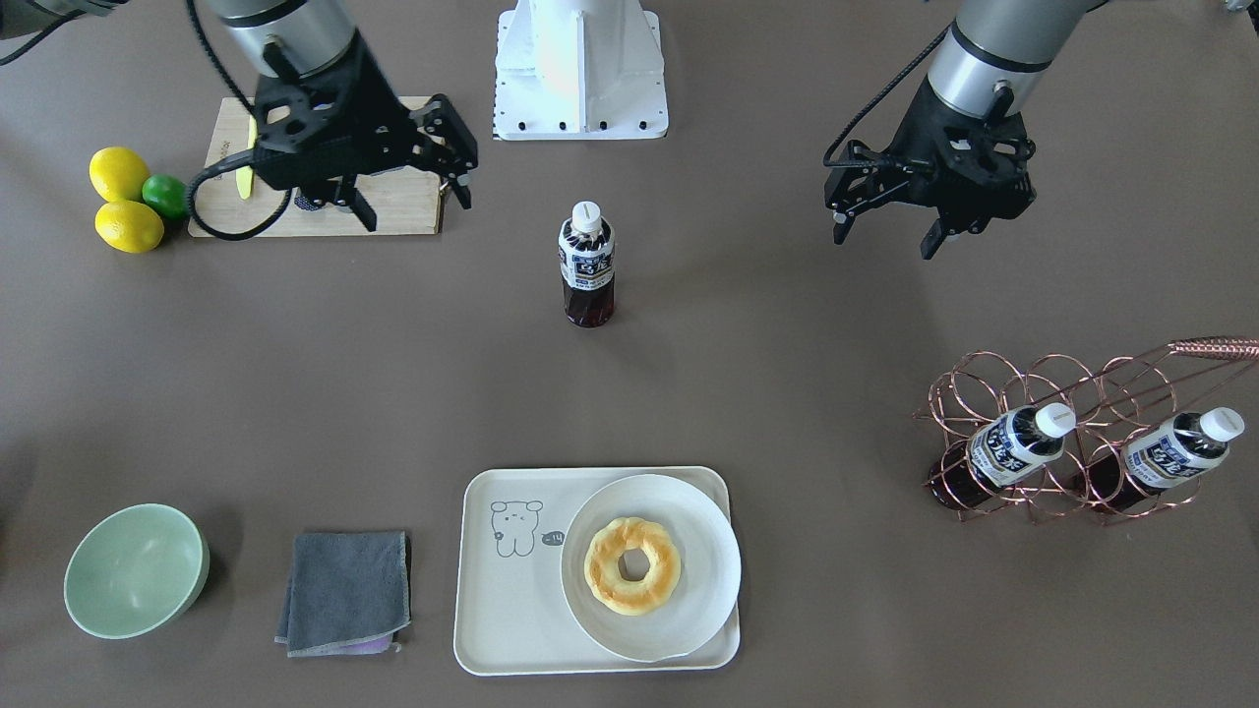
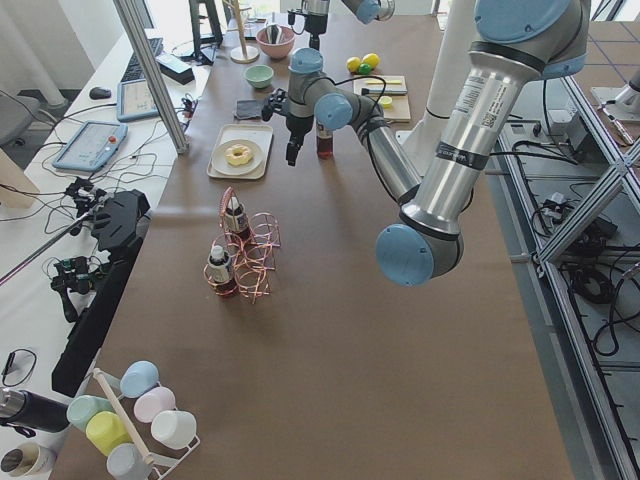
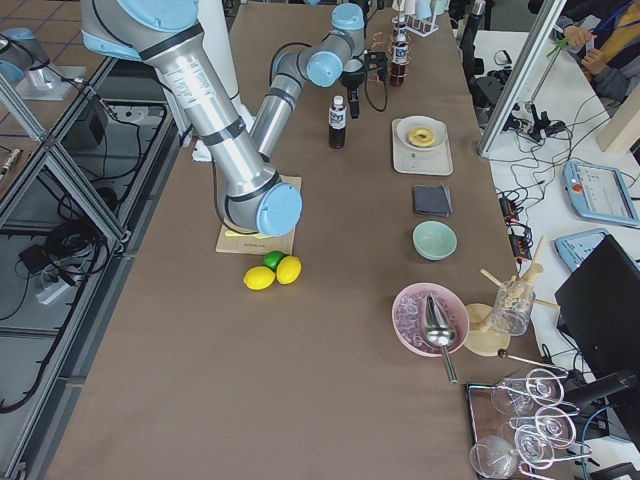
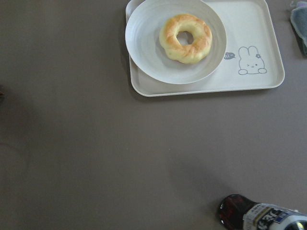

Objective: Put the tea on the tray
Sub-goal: 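Open the left gripper and withdraw it while the right arm approaches the bottle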

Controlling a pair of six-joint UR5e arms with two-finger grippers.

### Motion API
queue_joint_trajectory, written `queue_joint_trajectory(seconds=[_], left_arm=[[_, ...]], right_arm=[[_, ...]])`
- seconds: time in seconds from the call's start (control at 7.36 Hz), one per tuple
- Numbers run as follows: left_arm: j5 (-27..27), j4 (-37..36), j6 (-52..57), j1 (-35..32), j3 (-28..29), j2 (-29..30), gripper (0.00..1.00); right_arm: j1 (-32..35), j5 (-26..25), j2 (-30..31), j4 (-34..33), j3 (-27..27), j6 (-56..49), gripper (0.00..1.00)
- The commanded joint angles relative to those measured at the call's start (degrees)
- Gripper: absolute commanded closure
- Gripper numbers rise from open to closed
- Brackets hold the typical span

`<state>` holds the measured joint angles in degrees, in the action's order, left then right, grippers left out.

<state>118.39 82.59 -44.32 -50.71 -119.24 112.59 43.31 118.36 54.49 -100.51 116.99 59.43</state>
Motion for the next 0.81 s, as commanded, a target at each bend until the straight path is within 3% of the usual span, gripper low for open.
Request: queue_joint_trajectory(seconds=[0.0,0.41,0.68], left_arm=[[0.3,1.2,0.7,-0.4,0.2,-1.0,0.06],[1.7,1.8,3.3,-3.7,-4.2,-9.1,0.06],[7.4,8.3,9.2,-9.6,-4.4,-17.3,0.05]], right_arm=[[-9.8,-9.4,-11.5,-8.1,-4.1,4.5,0.08],[-12.4,-12.7,-15.5,-8.2,-8.8,6.8,0.11],[-13.5,-14.3,-15.6,-8.1,-11.9,6.8,0.16]])
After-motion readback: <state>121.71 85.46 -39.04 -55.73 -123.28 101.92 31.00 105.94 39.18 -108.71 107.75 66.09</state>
